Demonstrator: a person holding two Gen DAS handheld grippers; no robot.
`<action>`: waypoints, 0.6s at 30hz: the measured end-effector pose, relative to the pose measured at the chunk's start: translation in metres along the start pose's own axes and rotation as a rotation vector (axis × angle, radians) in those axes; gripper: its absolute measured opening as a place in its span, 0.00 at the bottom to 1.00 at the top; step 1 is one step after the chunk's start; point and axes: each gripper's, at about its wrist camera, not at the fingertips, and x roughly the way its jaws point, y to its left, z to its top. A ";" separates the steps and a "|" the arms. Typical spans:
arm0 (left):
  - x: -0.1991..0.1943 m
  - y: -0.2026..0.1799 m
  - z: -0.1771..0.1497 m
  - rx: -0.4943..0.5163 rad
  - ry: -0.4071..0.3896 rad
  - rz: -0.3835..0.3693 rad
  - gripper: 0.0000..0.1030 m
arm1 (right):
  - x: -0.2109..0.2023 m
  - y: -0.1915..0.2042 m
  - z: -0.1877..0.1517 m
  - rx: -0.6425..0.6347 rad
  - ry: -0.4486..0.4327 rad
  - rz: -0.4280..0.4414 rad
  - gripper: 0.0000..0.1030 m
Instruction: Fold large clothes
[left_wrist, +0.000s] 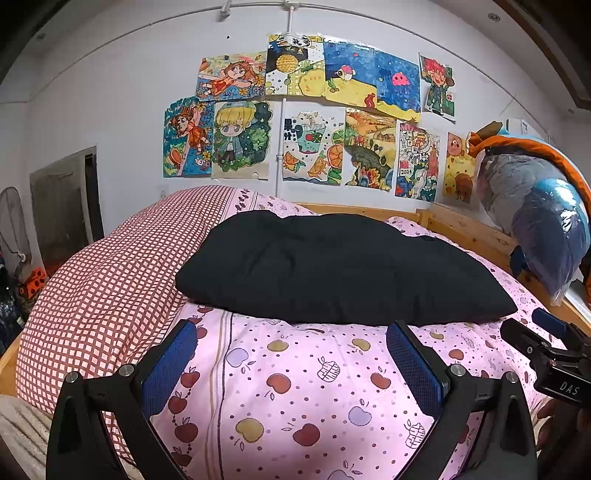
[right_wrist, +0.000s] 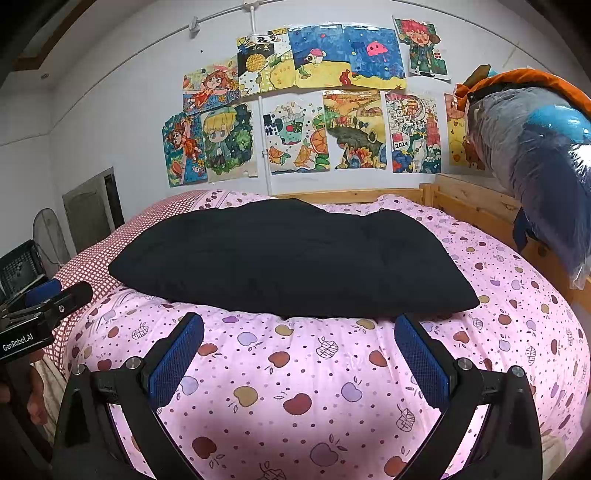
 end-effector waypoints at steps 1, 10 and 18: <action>0.000 0.000 0.000 0.001 0.000 0.000 1.00 | 0.000 0.000 0.000 0.000 0.000 0.000 0.98; -0.001 -0.001 0.000 0.004 0.000 0.001 1.00 | 0.000 0.001 0.000 0.000 0.000 0.000 0.98; -0.001 -0.002 -0.001 0.004 0.000 0.000 1.00 | 0.000 0.001 0.000 0.001 0.000 0.001 0.98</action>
